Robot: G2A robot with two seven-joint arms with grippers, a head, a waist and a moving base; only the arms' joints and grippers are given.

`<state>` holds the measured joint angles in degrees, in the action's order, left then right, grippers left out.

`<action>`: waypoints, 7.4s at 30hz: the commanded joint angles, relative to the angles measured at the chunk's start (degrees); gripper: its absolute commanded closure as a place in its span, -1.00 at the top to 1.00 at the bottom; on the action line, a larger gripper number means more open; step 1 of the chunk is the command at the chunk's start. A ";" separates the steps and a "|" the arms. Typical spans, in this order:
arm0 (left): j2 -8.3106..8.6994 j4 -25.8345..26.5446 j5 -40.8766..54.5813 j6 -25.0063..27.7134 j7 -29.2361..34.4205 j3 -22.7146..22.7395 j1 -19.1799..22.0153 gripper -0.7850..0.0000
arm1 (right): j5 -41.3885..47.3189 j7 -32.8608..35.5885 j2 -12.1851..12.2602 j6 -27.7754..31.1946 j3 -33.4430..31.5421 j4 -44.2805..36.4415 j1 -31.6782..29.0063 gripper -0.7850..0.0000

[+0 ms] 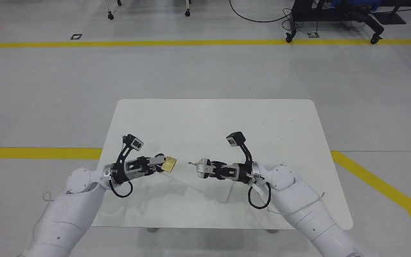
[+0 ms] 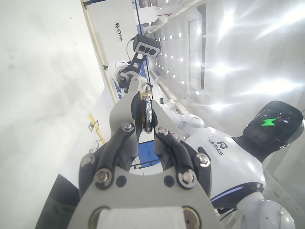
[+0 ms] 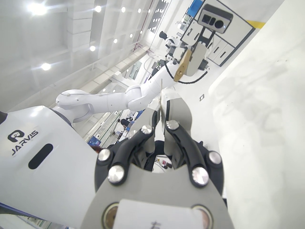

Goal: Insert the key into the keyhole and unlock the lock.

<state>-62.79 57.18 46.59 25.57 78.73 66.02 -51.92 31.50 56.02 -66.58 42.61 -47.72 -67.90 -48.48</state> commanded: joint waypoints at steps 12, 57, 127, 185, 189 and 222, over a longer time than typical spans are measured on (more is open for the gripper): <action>-0.80 1.73 6.18 -6.49 3.62 -1.74 -2.28 -1.00 | -1.50 -1.36 0.12 -2.35 -0.59 -1.53 -1.15 -1.00; -1.14 -2.22 23.66 -14.60 9.27 -19.56 5.29 -1.00 | -16.95 -13.50 1.81 0.51 -9.86 -12.78 -11.66 -1.00; -12.58 -21.59 34.87 -26.66 8.28 -22.47 13.72 -1.00 | 4.52 -13.08 5.01 -67.35 -20.39 -31.92 -9.97 -1.00; -13.57 -18.01 16.96 -27.88 3.54 -15.41 9.88 -1.00 | 14.70 -22.60 6.67 -92.90 -19.71 -37.25 -11.94 -1.00; -13.56 -17.58 16.30 -27.56 3.18 -14.79 9.56 -1.00 | 14.52 -23.43 6.82 -92.28 -20.15 -37.82 -12.65 -1.00; -13.64 -15.73 11.78 -28.20 2.17 -11.29 8.10 -1.00 | 16.30 -28.14 6.84 -93.38 -19.36 -37.68 -12.04 -1.00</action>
<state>-76.41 41.44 58.49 -2.66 80.90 54.66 -43.80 47.76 28.02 -59.73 -50.79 -67.11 -105.56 -60.55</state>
